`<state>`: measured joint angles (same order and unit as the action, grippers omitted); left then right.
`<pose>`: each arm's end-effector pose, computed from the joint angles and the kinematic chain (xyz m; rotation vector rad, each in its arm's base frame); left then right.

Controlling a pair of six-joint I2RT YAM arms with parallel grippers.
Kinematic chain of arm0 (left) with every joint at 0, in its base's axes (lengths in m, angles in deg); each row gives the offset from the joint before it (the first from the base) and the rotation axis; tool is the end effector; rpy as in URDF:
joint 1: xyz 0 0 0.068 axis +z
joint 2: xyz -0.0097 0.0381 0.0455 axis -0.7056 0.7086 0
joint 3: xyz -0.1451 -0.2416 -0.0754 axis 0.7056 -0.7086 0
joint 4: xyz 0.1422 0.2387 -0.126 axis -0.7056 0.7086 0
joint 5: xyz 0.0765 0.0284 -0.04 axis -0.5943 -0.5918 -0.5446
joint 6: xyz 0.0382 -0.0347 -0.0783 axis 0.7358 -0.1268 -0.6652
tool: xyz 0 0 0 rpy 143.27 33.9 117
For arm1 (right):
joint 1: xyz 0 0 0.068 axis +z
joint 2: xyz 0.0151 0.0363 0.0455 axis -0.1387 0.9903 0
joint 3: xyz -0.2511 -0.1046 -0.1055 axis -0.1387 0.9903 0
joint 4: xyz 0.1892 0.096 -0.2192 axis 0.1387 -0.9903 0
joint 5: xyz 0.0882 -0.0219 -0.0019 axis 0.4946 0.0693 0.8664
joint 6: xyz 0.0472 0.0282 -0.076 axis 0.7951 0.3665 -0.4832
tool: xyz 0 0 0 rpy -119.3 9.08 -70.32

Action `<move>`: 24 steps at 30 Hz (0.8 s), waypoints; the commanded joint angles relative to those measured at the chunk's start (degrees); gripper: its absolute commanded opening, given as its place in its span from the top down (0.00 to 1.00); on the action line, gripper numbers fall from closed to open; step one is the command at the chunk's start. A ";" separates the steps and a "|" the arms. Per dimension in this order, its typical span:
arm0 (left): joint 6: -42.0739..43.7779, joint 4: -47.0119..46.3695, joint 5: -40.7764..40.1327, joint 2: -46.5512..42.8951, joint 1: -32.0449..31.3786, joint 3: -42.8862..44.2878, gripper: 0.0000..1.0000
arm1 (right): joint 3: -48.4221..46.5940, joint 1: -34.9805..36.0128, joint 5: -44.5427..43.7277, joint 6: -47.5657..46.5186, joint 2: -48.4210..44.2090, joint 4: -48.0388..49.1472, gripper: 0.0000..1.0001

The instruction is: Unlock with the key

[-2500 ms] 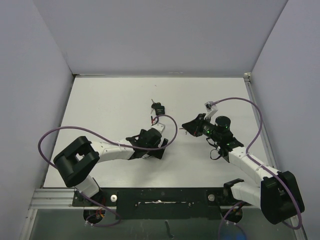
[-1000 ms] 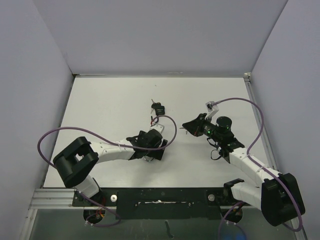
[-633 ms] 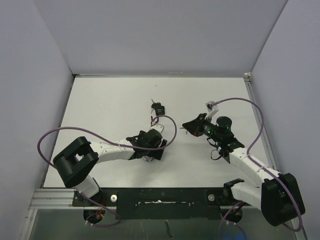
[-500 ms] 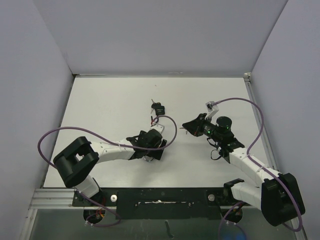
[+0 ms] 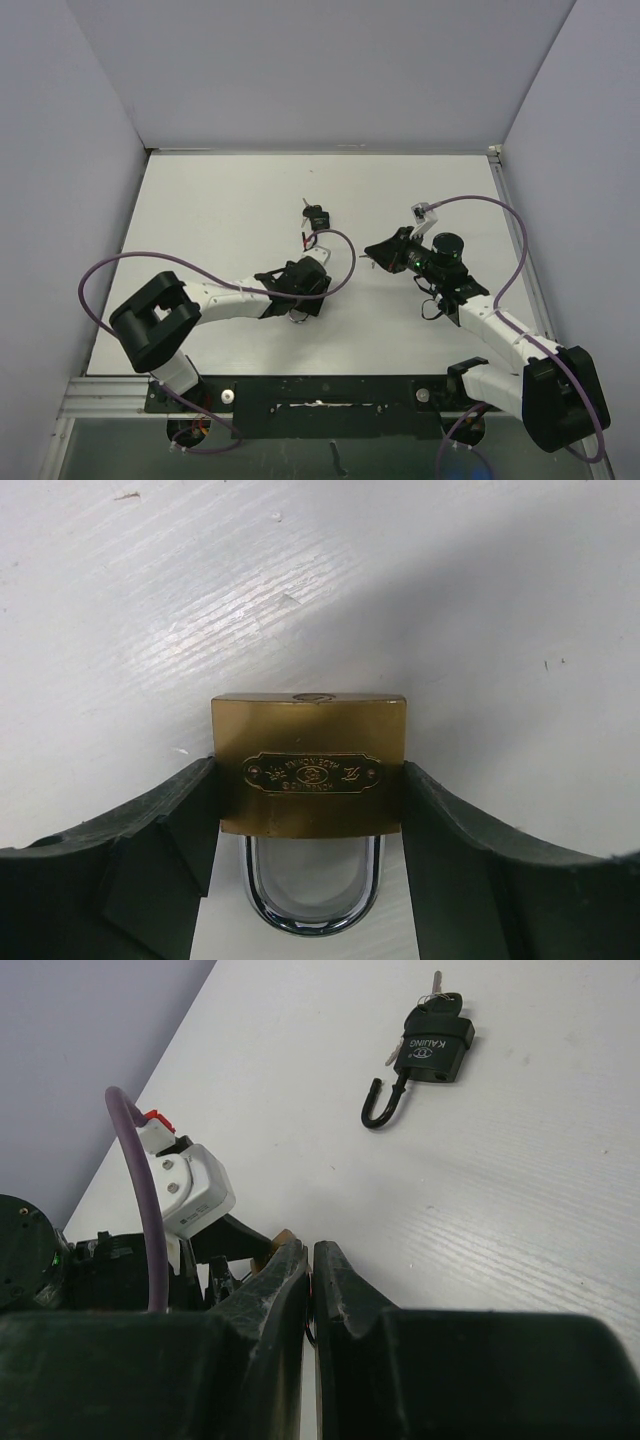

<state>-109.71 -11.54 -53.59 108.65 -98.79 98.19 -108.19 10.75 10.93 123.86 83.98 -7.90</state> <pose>0.2338 -0.2811 0.0952 0.5224 2.4491 -0.2137 0.2785 0.1329 0.2110 -0.0502 1.9202 1.0639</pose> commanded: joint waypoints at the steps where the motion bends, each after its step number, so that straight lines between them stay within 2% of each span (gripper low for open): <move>1: -1.75 5.24 5.93 3.68 -0.23 -3.77 0.91 | -0.18 -0.29 0.35 -0.63 -0.13 3.01 1.00; 2: -1.70 5.17 5.78 3.18 -0.24 -3.82 1.00 | -0.25 -0.22 0.41 -0.63 0.05 3.02 1.00; 8: 1.60 2.07 5.01 -1.50 -0.15 -3.27 1.00 | -1.09 -0.24 0.14 -1.09 0.28 1.60 1.00; 15: 9.24 -10.12 7.10 -10.25 1.24 -4.78 1.00 | -2.32 -0.33 -0.44 -2.50 0.29 -1.67 1.00; 18: 13.40 -17.91 12.32 -13.55 3.71 -7.02 1.00 | -2.99 -0.33 -0.60 -3.06 0.22 -3.12 1.00; 24: 20.59 -39.85 25.98 -17.76 9.03 -15.29 1.00 | -4.12 0.19 -0.74 -4.67 0.06 -6.15 1.00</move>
<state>-95.66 -27.74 -38.49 95.87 -92.51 85.36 -108.95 10.75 10.82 121.22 84.42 -13.49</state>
